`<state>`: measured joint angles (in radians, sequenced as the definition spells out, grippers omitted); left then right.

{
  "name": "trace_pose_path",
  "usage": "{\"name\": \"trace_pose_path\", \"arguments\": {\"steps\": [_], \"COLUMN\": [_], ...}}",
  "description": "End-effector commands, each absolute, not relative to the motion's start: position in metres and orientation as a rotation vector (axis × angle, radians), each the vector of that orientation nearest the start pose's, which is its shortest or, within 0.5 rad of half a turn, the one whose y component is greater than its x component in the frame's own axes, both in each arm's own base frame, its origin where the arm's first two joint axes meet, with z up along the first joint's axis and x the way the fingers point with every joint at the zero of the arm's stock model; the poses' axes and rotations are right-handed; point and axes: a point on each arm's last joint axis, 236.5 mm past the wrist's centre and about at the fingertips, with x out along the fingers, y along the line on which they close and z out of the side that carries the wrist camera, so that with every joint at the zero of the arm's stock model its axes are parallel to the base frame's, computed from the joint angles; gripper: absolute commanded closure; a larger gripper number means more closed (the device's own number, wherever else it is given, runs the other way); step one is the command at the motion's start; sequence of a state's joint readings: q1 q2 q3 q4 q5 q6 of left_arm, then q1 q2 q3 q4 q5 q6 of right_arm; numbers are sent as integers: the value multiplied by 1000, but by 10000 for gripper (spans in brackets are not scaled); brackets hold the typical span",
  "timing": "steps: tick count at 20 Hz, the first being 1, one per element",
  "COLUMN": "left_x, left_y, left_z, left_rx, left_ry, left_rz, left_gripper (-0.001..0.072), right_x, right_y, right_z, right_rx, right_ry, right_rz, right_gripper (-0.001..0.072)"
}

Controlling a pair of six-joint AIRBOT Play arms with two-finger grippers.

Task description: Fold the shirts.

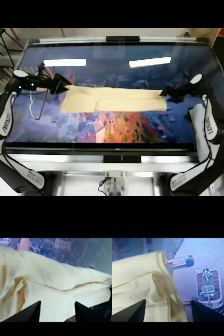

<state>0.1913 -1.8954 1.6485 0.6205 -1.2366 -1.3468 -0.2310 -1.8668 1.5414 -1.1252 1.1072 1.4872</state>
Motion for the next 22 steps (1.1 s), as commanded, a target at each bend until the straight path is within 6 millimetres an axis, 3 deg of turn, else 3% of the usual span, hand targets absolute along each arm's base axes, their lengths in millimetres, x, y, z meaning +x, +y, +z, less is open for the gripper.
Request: {"name": "trace_pose_path", "arguments": {"steps": [1, 2, 3, 4, 5, 6, 7, 8, 11, 15, 16, 17, 19, 22], "left_x": [525, 524, 521, 518, 515, 513, 510, 507, 489, 451, 446, 443, 443, 430], "left_y": [-94, -101, -109, -119, -129, -139, -151, -164, -227, -343, -366, -387, -422, -471], "left_z": [15, 20, 23, 26, 26, 26, 26, 25, 15, -3, -9, -14, -19, -21], "left_rx": [-799, -791, -787, -788, -783, -773, -759, -742, -663, -610, -595, -585, -648, -831], "left_ry": [1168, 1166, 1170, 1179, 1188, 1196, 1205, 1214, 1251, 1288, 1271, 1246, 1212, 1216], "left_rz": [-526, -541, -560, -584, -603, -618, -636, -658, -750, -876, -880, -875, -840, -843], "left_gripper": [200, 201, 202, 211, 211, 249, 409, 498, 615, 625, 669, 670, 670, 670], "right_x": [469, 464, 462, 462, 464, 467, 470, 472, 466, 431, 420, 410, 388, 361], "right_y": [15, 26, 31, 34, 35, 36, 33, 31, 30, 42, 45, 47, 53, 60], "right_z": [-112, -113, -112, -109, -103, -93, -78, -60, 7, 97, 119, 137, 165, 188], "right_rx": [620, 618, 606, 607, 612, 617, 614, 601, 588, 535, 513, 511, 510, 492], "right_ry": [1459, 1481, 1488, 1486, 1473, 1450, 1419, 1387, 1299, 1210, 1184, 1164, 1141, 1135], "right_rz": [210, 265, 292, 298, 300, 306, 307, 311, 324, 363, 373, 372, 370, 381], "right_gripper": [40, 62, 251, 484, 647, 646, 646, 646, 646, 628, 628, 628, 628, 628]}}
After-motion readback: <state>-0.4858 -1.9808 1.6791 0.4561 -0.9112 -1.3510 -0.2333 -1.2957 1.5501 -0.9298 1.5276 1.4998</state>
